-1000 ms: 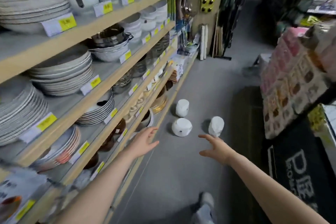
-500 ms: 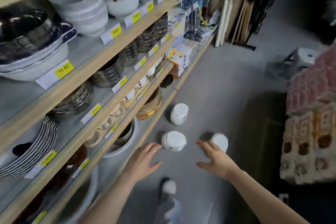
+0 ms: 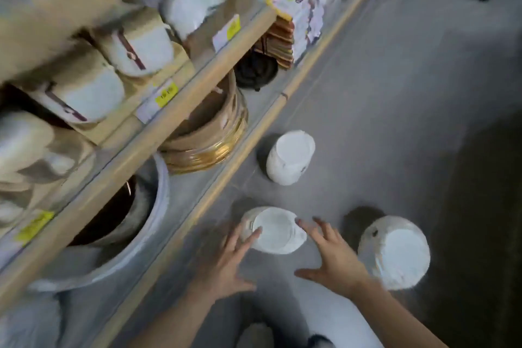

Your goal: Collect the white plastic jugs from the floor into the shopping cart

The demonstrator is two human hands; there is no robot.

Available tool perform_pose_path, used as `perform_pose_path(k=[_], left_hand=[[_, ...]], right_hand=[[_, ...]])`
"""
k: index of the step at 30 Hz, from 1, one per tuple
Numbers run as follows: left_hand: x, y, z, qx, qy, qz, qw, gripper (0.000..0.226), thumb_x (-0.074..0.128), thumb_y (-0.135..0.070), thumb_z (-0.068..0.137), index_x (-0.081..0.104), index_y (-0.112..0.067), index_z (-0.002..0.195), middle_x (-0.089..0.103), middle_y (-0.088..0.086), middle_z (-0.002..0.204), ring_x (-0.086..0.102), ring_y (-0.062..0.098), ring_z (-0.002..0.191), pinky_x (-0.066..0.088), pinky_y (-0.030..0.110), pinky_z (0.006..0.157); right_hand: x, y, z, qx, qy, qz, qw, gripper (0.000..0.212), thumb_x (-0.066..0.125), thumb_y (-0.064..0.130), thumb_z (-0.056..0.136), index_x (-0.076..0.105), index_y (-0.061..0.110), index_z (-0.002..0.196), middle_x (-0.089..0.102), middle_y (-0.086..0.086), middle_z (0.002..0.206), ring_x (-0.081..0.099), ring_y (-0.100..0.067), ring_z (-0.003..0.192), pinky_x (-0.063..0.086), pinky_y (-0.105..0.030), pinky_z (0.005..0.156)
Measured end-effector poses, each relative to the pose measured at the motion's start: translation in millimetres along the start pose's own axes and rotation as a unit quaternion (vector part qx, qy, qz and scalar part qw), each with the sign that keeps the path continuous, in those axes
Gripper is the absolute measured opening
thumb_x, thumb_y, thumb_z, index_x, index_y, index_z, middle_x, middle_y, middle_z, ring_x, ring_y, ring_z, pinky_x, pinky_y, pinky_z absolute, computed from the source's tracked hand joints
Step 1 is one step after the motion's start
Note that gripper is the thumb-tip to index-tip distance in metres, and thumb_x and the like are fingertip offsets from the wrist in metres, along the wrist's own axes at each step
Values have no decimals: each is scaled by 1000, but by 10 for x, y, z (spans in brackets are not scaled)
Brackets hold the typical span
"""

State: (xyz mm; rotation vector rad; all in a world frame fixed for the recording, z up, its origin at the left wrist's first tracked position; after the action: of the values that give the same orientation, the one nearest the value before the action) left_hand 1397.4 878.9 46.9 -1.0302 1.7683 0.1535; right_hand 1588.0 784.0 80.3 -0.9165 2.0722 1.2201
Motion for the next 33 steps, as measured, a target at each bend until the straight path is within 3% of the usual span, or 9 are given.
perform_pose_path(k=[3, 6, 10, 16, 20, 23, 26, 30, 33], left_hand=[[592, 191, 568, -2, -4, -45, 999, 121, 76, -47, 72, -33, -67, 123, -41, -17, 144, -22, 22, 143, 22, 50, 116], [927, 386, 1021, 15, -24, -69, 997, 118, 78, -40, 72, -22, -67, 128, -36, -20, 146, -15, 20, 145, 20, 46, 116], [1021, 582, 1284, 10, -45, -111, 993, 103, 78, -39, 72, 5, -55, 142, -15, -18, 154, 0, 14, 145, 8, 21, 112], [718, 467, 973, -4, -40, -179, 983, 108, 85, -44, 60, 5, -65, 129, -4, -12, 152, 14, 18, 142, 40, 42, 108], [-1, 220, 375, -29, -49, -240, 969, 112, 87, -51, 51, 9, -68, 130, 9, -19, 146, 17, 14, 139, 36, 46, 110], [-837, -5, -261, -33, -106, -284, 952, 109, 89, -50, 46, 24, -56, 134, 28, -19, 140, 31, 9, 132, 36, 41, 108], [-1732, -246, -955, -80, -174, -380, 905, 102, 90, -50, 41, 39, -50, 130, 40, -19, 136, 41, 4, 127, 38, 37, 107], [-2689, -562, -1855, -140, -257, -471, 832, 90, 86, -47, 39, 49, -51, 122, 50, -21, 131, 49, 0, 120, 44, 35, 102], [-3189, -753, -2543, -166, -306, -495, 796, 90, 83, -53, 39, 49, -47, 123, 50, -20, 132, 49, 2, 120, 45, 34, 100]], right_hand=[[645, -474, 481, -12, 1, -10, 1000, 101, 69, 60, 73, -14, 63, 130, -10, 4, 157, 5, -23, 145, 22, -37, 115], [1140, -757, 922, -53, 9, 2, 999, 103, 70, 59, 70, -9, 63, 134, -11, -2, 157, 3, -26, 144, 17, -38, 116], [1309, -840, 1209, -108, -80, 94, 986, 93, 75, 54, 66, 15, 55, 136, 23, -8, 142, 31, -23, 129, 41, -37, 105], [1015, -600, 1101, -144, -51, 81, 985, 95, 74, 60, 64, 14, 55, 137, 26, 2, 134, 24, -3, 119, 24, -11, 102], [439, -41, 706, -146, 33, 85, 985, 94, 72, 63, 64, 7, 63, 132, 18, 10, 137, 24, -5, 117, 28, -18, 104], [-337, 613, 347, -167, 60, 100, 979, 85, 65, 68, 60, 14, 64, 128, 27, 6, 136, 33, -11, 116, 31, -24, 104], [-1237, 1367, 4, -211, 47, 135, 967, 80, 69, 66, 61, 27, 59, 128, 39, 6, 131, 39, -7, 118, 30, -19, 102], [-2168, 2316, -485, -271, 28, 189, 943, 77, 70, 67, 62, 44, 36, 127, 51, 6, 128, 42, 9, 117, 29, -5, 98], [-2528, 2942, -860, -278, 74, 203, 936, 75, 74, 60, 57, 43, 44, 124, 51, 12, 132, 43, 7, 120, 32, -7, 98]])
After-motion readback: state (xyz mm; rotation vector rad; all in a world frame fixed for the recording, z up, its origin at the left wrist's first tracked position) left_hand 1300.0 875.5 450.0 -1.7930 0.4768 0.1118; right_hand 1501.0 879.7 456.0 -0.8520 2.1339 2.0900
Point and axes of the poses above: each hand's wrist, its own z-axis towards the middle knuckle, its own x-axis out of the palm, y = z × x, the point moved 7 cm from there along z, towards the middle knuckle
